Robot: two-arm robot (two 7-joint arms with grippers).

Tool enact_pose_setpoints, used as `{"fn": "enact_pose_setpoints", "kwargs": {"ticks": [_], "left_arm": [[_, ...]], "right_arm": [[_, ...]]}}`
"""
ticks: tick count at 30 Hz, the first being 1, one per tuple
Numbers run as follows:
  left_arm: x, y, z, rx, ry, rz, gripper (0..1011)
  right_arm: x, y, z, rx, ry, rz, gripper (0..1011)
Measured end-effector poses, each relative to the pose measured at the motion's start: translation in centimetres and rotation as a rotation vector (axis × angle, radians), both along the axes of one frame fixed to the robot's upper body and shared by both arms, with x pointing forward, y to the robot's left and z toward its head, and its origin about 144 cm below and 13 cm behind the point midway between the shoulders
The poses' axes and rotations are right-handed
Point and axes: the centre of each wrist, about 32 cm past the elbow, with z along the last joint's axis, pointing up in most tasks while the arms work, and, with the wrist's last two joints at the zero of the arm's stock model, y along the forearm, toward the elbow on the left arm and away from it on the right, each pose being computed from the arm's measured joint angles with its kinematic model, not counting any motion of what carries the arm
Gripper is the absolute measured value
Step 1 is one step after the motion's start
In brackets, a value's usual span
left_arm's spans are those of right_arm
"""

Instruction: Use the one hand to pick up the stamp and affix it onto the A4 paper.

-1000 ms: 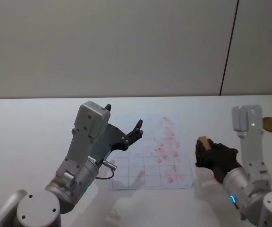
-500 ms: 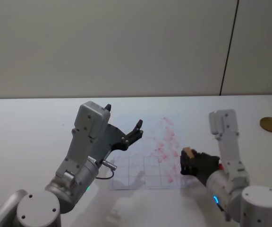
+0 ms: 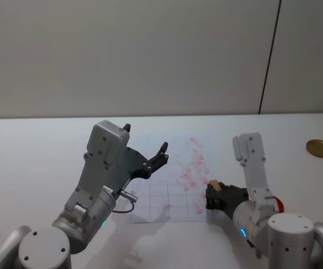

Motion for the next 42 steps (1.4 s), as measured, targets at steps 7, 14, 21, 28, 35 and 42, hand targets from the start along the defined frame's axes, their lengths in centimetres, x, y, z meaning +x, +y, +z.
{"fn": "enact_pose_setpoints", "kwargs": {"ticks": [7,14,21,28,35,42], "left_arm": [[0.0,0.0,0.0,0.000,0.000,0.000,993],[0.0,0.0,0.0,0.000,0.000,0.000,993],[0.0,0.0,0.0,0.000,0.000,0.000,993],[0.0,0.0,0.0,0.000,0.000,0.000,993],[0.0,0.0,0.0,0.000,0.000,0.000,993],[0.0,0.0,0.0,0.000,0.000,0.000,993]], "right_arm": [[0.6,0.3,-0.5,-0.001,0.019,0.006,219],[1.0,0.4,-0.8,-0.001,0.036,0.009,219],[1.1,0.5,-1.1,-0.005,0.048,0.012,218],[1.1,0.5,-1.1,-0.008,0.048,0.016,218],[0.8,0.4,-0.7,-0.006,0.024,0.018,218],[0.2,0.2,0.1,0.005,-0.031,0.024,218]]}}
